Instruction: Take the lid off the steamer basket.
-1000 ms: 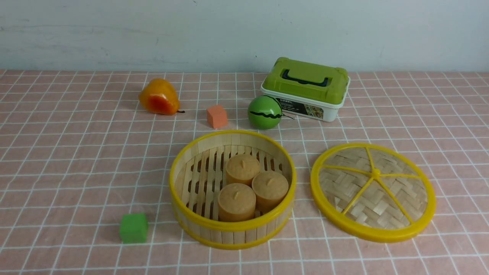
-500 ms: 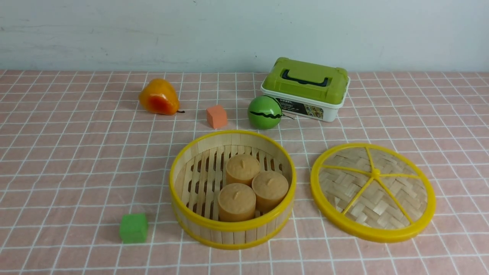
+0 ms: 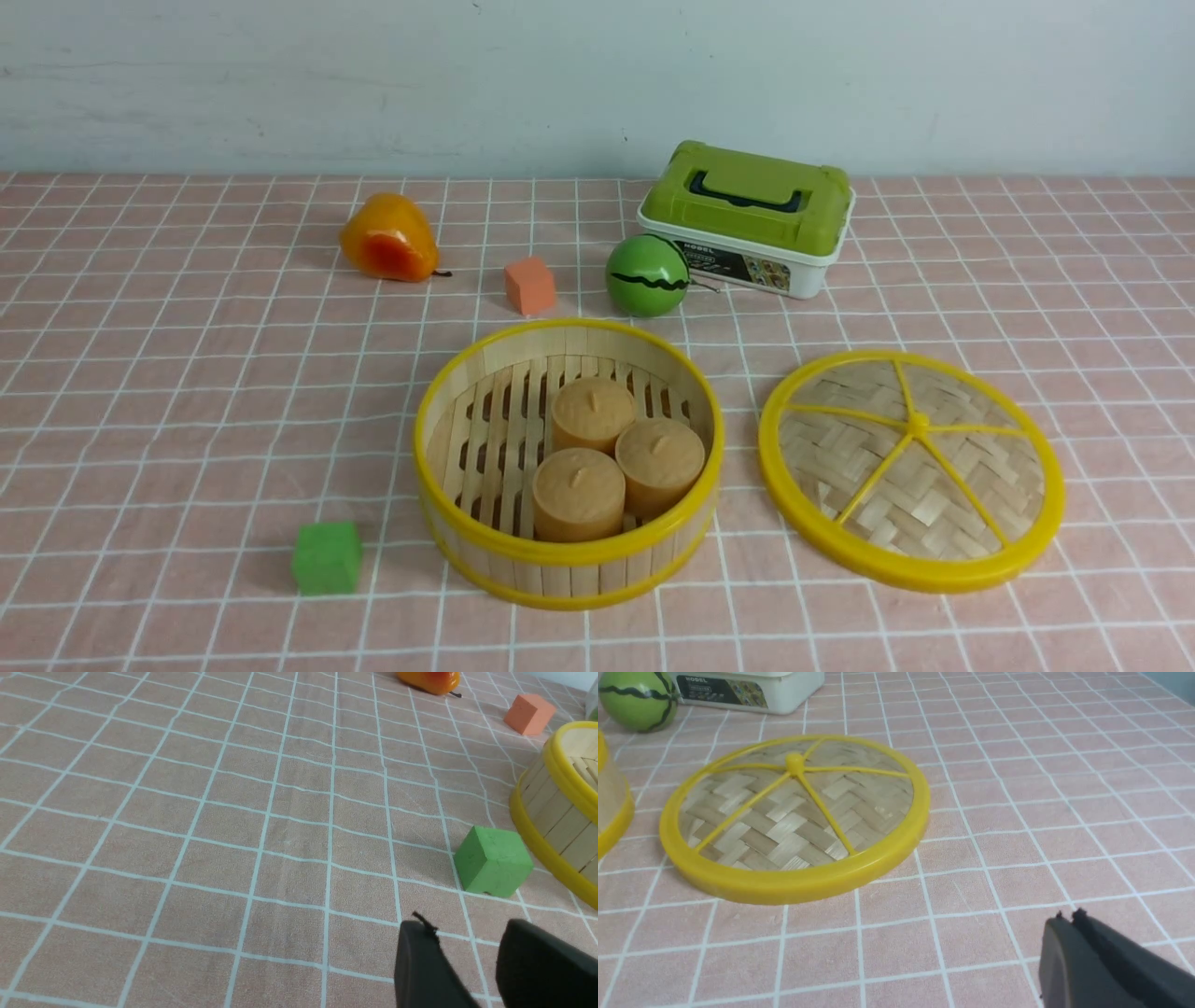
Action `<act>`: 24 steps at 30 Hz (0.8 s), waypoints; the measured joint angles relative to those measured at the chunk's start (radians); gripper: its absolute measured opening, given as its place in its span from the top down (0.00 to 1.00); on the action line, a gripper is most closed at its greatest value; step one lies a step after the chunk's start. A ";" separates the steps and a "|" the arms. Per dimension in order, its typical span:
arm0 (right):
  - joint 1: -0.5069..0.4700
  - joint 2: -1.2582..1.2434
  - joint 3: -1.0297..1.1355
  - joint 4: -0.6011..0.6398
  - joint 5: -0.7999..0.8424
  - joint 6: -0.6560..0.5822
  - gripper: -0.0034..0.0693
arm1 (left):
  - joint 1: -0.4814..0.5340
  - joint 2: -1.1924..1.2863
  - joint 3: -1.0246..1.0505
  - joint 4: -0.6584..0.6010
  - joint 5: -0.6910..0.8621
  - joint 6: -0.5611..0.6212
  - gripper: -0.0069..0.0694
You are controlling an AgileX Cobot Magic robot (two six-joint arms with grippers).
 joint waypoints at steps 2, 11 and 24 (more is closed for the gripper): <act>0.016 0.000 -0.002 -0.008 0.019 0.000 0.99 | 0.000 0.000 0.000 0.000 0.000 0.000 0.60; 0.053 0.000 -0.005 -0.026 0.036 0.001 0.99 | 0.000 0.000 0.000 0.000 0.000 0.000 0.60; 0.054 0.000 -0.005 -0.026 0.037 0.001 0.98 | 0.000 0.000 0.000 0.000 0.000 0.000 0.60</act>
